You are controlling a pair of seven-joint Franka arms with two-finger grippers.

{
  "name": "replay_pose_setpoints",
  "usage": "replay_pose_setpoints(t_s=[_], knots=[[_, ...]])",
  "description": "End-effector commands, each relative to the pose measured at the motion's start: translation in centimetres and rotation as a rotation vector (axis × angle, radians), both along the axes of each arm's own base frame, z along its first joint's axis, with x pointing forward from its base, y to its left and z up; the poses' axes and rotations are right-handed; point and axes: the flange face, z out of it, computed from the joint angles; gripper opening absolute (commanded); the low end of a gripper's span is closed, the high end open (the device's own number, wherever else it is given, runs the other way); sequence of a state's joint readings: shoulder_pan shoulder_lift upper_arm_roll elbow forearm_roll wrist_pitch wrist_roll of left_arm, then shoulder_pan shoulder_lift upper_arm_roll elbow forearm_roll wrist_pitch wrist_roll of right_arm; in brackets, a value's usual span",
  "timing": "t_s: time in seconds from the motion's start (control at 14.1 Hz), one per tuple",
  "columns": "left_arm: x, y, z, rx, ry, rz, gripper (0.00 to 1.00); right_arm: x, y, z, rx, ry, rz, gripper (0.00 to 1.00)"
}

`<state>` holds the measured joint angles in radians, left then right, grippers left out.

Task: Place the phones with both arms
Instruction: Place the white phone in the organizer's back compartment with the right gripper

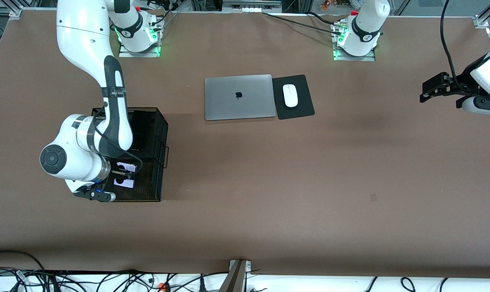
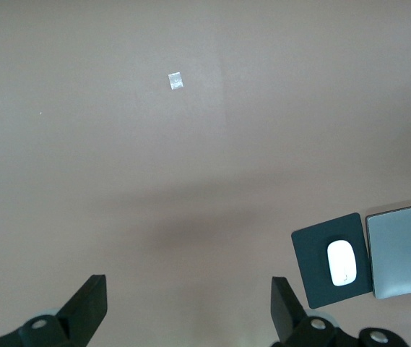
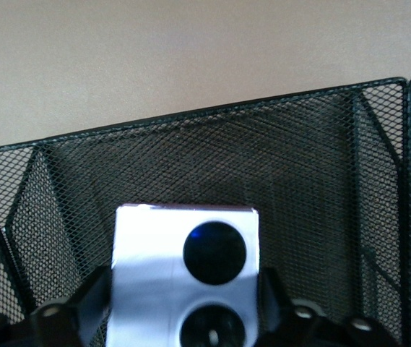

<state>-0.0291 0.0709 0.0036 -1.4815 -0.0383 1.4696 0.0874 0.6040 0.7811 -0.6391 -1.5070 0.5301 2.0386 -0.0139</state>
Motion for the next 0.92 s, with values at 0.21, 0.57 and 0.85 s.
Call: replay_pose_setpoints(t_s=[0.21,0.57,0.85], knots=[[-1.0,-0.1,0.5,0.022,0.012,0.004,1.0,1.3,-0.8,4.2,0.042,-0.027,-0.012,1.0],[-1.1,0.0,0.6,0.022,0.015,0.005,1.0,1.4,-5.3,12.8,0.096,0.155,-0.027,0.99],[-1.0,0.0,1.0,0.022,0.006,0.005,1.0,-0.1,-10.0,19.4,0.181,0.249,-0.058,0.99]])
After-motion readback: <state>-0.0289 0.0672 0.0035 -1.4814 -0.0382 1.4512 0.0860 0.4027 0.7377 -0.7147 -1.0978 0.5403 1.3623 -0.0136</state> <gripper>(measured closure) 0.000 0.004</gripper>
